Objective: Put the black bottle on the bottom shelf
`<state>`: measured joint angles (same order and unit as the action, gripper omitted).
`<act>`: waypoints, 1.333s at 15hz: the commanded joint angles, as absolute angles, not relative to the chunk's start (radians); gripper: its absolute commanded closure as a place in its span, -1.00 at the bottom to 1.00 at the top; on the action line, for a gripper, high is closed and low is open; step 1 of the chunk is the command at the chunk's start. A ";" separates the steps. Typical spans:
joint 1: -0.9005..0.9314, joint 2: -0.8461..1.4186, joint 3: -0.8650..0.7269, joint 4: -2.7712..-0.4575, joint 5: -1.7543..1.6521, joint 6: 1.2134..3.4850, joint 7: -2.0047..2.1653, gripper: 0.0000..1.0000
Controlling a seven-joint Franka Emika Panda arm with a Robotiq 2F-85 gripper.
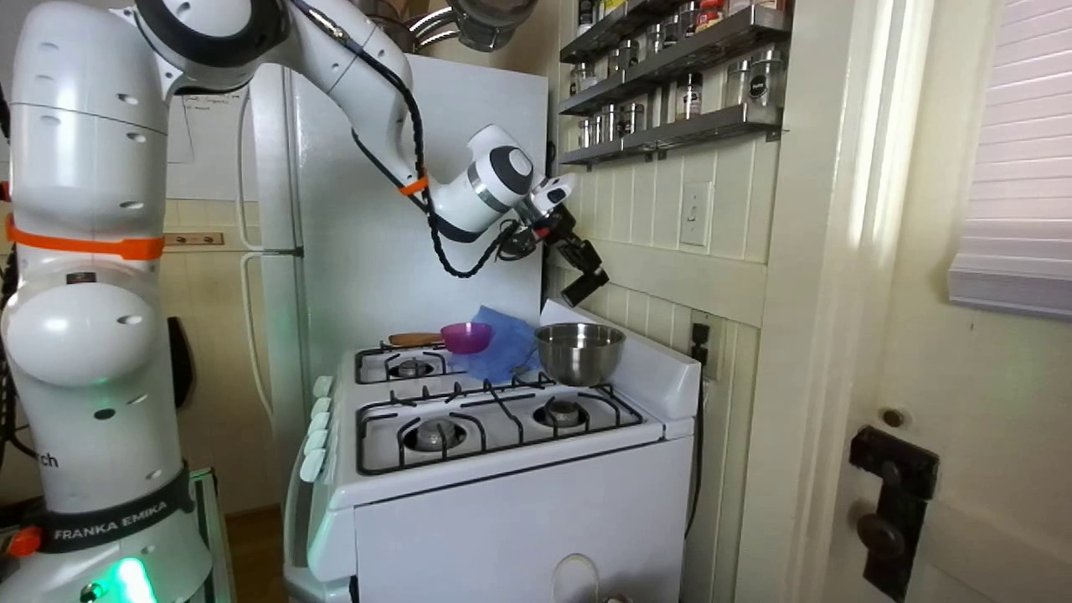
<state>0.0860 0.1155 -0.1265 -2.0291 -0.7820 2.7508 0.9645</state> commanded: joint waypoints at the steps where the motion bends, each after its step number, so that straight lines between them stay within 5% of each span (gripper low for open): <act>1: 0.138 0.114 -0.185 -2.025 -1.008 2.789 1.235 0.64; 18: 0.257 0.231 -0.182 -1.871 -1.929 2.463 2.284 0.64; 20: 0.164 0.260 -0.074 -1.866 -1.951 2.407 2.300 0.64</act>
